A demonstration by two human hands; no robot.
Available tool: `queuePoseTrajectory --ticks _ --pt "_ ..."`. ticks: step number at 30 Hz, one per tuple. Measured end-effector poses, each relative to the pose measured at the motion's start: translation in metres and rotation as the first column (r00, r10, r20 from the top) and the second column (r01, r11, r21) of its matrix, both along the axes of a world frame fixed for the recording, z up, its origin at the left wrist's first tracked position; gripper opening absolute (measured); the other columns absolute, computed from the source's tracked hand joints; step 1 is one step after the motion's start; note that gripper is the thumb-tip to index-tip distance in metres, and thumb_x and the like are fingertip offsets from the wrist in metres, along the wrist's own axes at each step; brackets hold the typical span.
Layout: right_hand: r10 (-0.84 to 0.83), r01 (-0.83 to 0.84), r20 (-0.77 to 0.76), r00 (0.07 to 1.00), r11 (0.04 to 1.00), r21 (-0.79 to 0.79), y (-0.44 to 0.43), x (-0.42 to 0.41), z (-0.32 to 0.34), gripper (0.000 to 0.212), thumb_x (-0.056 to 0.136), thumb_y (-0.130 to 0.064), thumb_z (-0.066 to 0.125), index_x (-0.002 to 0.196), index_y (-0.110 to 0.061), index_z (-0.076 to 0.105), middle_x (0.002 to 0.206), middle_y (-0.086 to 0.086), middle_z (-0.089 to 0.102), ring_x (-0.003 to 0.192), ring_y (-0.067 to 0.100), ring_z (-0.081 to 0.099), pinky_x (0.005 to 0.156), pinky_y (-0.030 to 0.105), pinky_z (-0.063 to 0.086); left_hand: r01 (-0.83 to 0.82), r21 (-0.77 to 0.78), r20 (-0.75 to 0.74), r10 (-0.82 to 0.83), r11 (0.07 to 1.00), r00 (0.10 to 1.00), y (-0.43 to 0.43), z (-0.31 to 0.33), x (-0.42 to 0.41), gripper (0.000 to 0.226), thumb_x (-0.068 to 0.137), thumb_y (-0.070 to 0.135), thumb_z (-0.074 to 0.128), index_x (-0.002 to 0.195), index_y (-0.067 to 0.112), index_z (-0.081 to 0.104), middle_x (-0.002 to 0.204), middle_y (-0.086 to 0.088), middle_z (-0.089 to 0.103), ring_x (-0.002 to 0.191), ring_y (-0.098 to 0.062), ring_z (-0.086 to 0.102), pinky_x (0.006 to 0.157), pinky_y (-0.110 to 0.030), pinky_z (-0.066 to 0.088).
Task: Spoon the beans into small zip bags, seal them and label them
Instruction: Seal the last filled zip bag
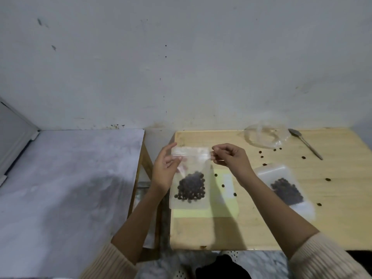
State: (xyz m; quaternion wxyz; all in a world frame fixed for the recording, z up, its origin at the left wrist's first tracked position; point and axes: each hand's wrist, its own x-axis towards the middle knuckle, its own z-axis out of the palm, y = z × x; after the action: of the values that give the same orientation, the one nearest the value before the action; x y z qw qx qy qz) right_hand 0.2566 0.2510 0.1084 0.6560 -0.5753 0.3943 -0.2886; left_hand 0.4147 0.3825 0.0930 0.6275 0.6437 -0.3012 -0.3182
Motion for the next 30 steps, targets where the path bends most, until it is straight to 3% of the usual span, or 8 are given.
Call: queuePoseTrajectory --ticks 3,7,10,18,23,25,28,30 --pt "0.076 -0.094 -0.214 0.974 0.993 -0.072 -0.002 0.004 -0.042 0.014 0.088 -0.004 0.06 0.078 -0.01 0.068 0.071 0.007 0.068 0.059 0.005 0.063 0.068 0.025 0.052 -0.133 0.084 0.113 0.124 0.988 0.986 0.017 -0.012 0.016 0.034 0.091 0.005 0.056 0.124 0.011 0.05 0.096 -0.006 0.067 0.078 -0.01 0.066 0.064 -0.013 0.051" --pt "0.226 -0.376 -0.514 0.828 0.903 -0.208 0.002 0.012 -0.085 0.011 0.083 0.003 0.061 0.083 -0.004 0.07 0.086 0.01 0.069 0.07 0.013 0.061 0.065 0.006 0.044 -0.203 0.151 0.237 0.164 0.967 0.958 0.036 -0.027 0.025 0.03 0.095 0.007 0.052 0.124 0.011 0.05 0.077 0.0 0.058 0.061 0.003 0.057 0.056 -0.01 0.047" --pt "0.336 -0.574 -0.606 0.722 0.779 -0.252 0.008 0.023 -0.1 0.011 0.077 0.008 0.06 0.082 0.003 0.068 0.088 0.021 0.065 0.081 0.032 0.061 0.08 0.034 0.051 -0.239 0.187 0.165 0.209 0.953 0.964 0.043 -0.039 0.023 0.033 0.095 0.005 0.051 0.126 0.014 0.05 0.068 0.002 0.056 0.054 0.002 0.053 0.054 -0.011 0.046" --pt "0.342 -0.662 -0.646 0.682 0.664 -0.348 0.005 0.03 -0.118 0.02 0.079 0.002 0.06 0.092 -0.007 0.073 0.089 0.001 0.056 0.081 0.015 0.057 0.082 0.027 0.048 -0.277 0.288 0.223 0.217 0.917 0.95 0.042 -0.067 0.024 0.029 0.094 0.013 0.053 0.112 -0.01 0.057 0.08 0.039 0.06 0.07 0.007 0.058 0.069 -0.025 0.052" --pt "0.351 -0.673 -0.645 0.679 0.649 -0.355 0.007 0.032 -0.119 0.016 0.08 0.004 0.057 0.081 -0.005 0.069 0.087 0.003 0.058 0.076 0.012 0.055 0.07 0.005 0.037 -0.284 0.326 0.25 0.208 0.902 0.946 0.039 -0.068 0.02 0.027 0.096 0.017 0.05 0.123 0.017 0.054 0.08 0.008 0.057 0.075 -0.024 0.057 0.07 -0.042 0.052" --pt "0.357 -0.658 -0.62 0.698 0.662 -0.359 0.006 0.031 -0.116 0.015 0.084 0.003 0.054 0.083 -0.005 0.066 0.086 0.0 0.054 0.072 0.009 0.051 0.067 0.005 0.036 -0.269 0.329 0.262 0.187 0.905 0.947 0.038 -0.069 0.018 0.028 0.096 0.017 0.05 0.123 0.019 0.054 0.081 0.013 0.052 0.076 -0.018 0.054 0.075 -0.043 0.052" --pt "0.277 -0.524 -0.527 0.804 0.749 -0.405 0.005 0.036 -0.107 0.013 0.089 -0.002 0.052 0.082 -0.01 0.06 0.083 0.002 0.058 0.076 0.017 0.054 0.069 0.022 0.043 -0.252 0.342 0.256 0.168 0.905 0.952 0.037 -0.069 0.017 0.029 0.095 0.017 0.05 0.124 0.018 0.054 0.082 0.01 0.054 0.076 -0.007 0.054 0.079 -0.036 0.052" --pt "0.23 -0.422 -0.443 0.866 0.812 -0.403 0.004 0.043 -0.092 0.012 0.091 -0.006 0.052 0.081 -0.012 0.057 0.081 0.0 0.06 0.078 0.012 0.055 0.067 0.017 0.043 -0.24 0.33 0.224 0.172 0.913 0.959 0.034 -0.069 0.016 0.027 0.095 0.015 0.05 0.121 0.021 0.055 0.081 0.0 0.058 0.075 -0.01 0.055 0.077 -0.035 0.053"
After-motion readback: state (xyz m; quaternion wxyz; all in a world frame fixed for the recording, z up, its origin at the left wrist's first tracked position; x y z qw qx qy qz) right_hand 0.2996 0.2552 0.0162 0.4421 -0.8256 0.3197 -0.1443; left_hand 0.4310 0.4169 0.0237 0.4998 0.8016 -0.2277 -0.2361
